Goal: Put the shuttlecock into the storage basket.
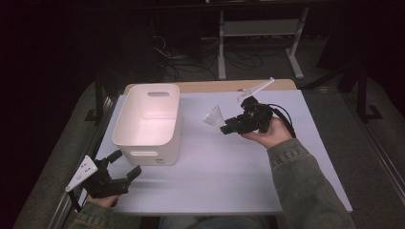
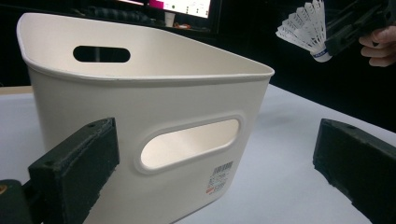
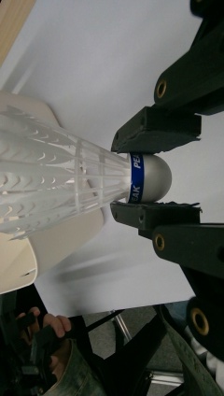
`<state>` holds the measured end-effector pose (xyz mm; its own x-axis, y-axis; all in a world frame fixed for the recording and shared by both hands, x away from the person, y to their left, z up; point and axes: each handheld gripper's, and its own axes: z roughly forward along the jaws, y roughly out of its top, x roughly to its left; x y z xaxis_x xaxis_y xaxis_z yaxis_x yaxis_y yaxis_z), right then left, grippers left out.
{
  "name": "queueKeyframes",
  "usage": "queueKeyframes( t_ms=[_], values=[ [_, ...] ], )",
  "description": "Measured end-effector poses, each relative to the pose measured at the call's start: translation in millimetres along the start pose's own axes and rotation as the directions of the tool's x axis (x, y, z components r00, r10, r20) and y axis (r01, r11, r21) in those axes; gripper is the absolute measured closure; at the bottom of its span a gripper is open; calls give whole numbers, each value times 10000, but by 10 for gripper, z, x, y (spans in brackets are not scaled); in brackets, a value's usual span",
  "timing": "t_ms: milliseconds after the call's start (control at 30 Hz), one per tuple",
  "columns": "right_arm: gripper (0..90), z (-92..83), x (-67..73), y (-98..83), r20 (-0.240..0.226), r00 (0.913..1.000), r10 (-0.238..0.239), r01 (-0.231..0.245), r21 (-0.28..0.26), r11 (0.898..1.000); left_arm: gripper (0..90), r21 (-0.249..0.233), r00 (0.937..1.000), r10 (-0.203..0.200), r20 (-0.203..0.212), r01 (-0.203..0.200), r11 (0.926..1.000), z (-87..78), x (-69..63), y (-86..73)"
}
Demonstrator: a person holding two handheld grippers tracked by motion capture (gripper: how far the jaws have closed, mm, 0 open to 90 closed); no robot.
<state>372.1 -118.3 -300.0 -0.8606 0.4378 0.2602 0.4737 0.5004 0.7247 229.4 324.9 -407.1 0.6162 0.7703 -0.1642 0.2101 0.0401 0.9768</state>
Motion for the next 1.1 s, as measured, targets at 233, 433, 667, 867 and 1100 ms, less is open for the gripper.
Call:
queueKeyframes(
  t_ms=[233, 433, 667, 867, 1100],
  values=[
    [636, 57, 31, 94, -171, 9998, -54, 51, -134, 9999, 0, 72, 10000, 36, 52, -37, 10000, 1, 2, -2],
    [636, 111, 67, 195, -286, 9994, -171, 166, -161, 9997, 0, 18, 9999, 10, 116, -11, 10000, 2, 0, -1],
    [636, 189, 98, 307, -369, 9988, -322, 314, -228, 9992, 0, 97, 10000, 15, 56, -15, 10000, 5, -1, -1],
    [636, 232, 105, 387, -416, 9987, -302, 295, -195, 9994, 0, 74, 10000, -51, 18, 51, 10000, 3, 4, 0],
    [636, 286, 84, 448, -383, 9984, -415, 410, -141, 9991, 0, 26, 10000, -47, 49, 47, 10000, 10, 9, -3]
  ],
)
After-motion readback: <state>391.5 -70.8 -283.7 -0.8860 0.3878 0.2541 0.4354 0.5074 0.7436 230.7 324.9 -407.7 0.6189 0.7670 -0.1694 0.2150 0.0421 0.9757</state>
